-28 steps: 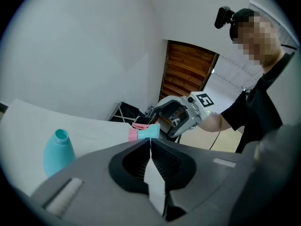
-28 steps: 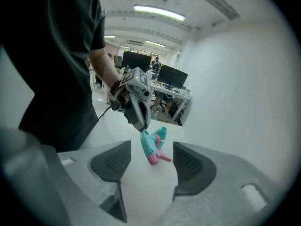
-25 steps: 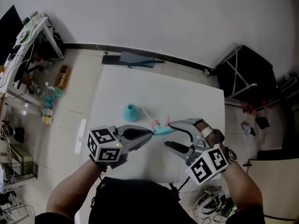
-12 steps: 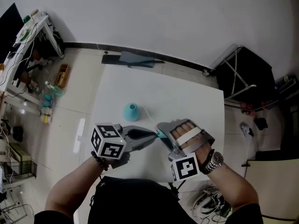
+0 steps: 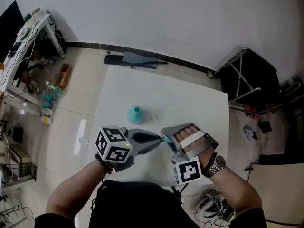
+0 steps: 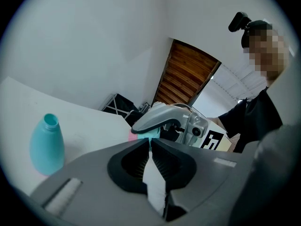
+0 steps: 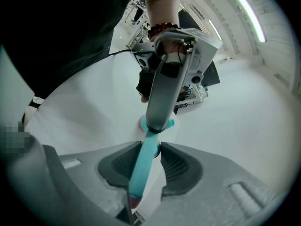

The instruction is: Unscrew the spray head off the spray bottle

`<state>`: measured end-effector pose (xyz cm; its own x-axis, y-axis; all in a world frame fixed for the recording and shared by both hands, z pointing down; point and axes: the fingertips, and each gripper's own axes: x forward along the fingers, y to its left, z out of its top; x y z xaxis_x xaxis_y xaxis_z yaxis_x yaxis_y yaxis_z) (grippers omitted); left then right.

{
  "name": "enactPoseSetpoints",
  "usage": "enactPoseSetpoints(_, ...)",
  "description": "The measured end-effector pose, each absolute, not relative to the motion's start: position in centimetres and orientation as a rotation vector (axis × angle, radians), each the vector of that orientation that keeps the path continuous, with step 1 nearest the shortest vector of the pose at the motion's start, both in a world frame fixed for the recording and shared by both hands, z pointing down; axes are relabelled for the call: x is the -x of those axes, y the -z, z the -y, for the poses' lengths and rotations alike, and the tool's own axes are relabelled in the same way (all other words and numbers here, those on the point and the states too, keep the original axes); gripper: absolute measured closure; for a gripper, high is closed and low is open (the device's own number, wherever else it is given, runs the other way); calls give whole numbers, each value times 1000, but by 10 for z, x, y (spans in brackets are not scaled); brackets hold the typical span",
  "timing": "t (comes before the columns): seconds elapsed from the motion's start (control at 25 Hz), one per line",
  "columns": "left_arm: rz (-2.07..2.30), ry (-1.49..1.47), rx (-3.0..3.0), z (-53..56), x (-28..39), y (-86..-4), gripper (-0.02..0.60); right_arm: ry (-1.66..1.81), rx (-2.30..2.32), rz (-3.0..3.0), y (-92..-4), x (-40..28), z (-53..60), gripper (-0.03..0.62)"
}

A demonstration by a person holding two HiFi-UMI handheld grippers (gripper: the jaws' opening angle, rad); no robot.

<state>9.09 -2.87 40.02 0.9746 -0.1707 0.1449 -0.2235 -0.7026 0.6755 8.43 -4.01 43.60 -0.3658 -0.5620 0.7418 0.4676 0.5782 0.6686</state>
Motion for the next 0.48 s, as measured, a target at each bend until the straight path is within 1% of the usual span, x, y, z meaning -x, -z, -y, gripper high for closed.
enactPoseSetpoints(0.12, 322, -103, -2393, 32, -91, -401, 537, 1068, -82, 1612, -438, -90, 42, 476)
enactPoseSetpoints(0.2, 341, -119, -2408, 33, -90, -402, 438, 1058, -88, 1616, -438, -93, 42, 476)
enactPoseSetpoints(0.24, 350, -132, -2417, 33, -88, -403, 411, 1051, -92, 1620, -438, -94, 42, 476)
enactPoseSetpoints(0.32, 377, -174, -2452, 33, -84, -405, 376, 1033, -104, 1631, -437, -96, 43, 477)
enactPoseSetpoints(0.48, 461, -324, -2567, 32, -75, -415, 368, 979, -136, 1672, -433, -101, 46, 476)
